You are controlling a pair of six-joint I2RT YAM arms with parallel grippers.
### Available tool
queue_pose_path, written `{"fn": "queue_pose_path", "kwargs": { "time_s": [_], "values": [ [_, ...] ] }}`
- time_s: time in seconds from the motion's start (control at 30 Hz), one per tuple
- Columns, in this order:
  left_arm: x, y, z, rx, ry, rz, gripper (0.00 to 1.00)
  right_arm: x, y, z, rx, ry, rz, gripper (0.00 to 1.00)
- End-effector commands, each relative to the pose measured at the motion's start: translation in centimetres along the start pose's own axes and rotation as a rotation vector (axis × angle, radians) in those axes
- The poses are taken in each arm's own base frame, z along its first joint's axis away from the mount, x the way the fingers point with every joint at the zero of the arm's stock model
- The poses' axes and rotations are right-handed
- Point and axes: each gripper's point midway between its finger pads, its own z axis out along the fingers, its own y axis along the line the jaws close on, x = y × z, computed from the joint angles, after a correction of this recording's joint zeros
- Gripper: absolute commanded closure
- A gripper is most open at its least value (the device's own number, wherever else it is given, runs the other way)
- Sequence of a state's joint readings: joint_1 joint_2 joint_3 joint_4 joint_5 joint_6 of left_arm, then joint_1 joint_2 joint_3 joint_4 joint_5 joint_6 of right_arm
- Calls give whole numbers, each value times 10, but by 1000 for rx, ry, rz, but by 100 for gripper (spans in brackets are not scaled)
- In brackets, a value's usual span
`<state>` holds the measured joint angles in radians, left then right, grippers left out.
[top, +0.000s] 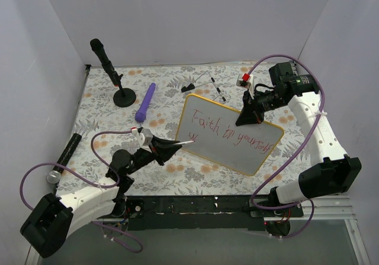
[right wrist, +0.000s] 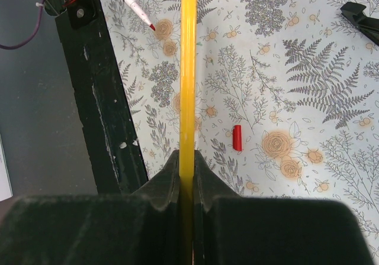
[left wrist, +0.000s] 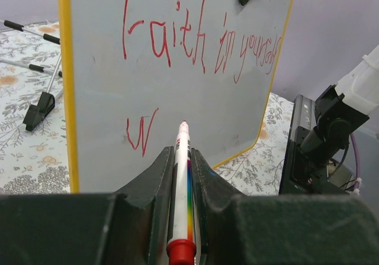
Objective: Write a sentence on the whiteboard
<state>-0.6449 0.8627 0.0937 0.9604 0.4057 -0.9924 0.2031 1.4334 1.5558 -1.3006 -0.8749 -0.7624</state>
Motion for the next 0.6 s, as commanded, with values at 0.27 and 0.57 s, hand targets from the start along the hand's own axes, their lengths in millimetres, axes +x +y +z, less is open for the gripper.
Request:
{"fn": "queue_pose_path", "kwargs": {
  "time_s": [0.27, 0.57],
  "values": [
    [18, -3, -1, -17, 62, -32, 100, -24, 22, -7, -53, -109, -40, 99],
    [23, -6, -2, -23, 71, -43, 100, -23, 23, -7, -54, -109, -39, 99]
  ]
}}
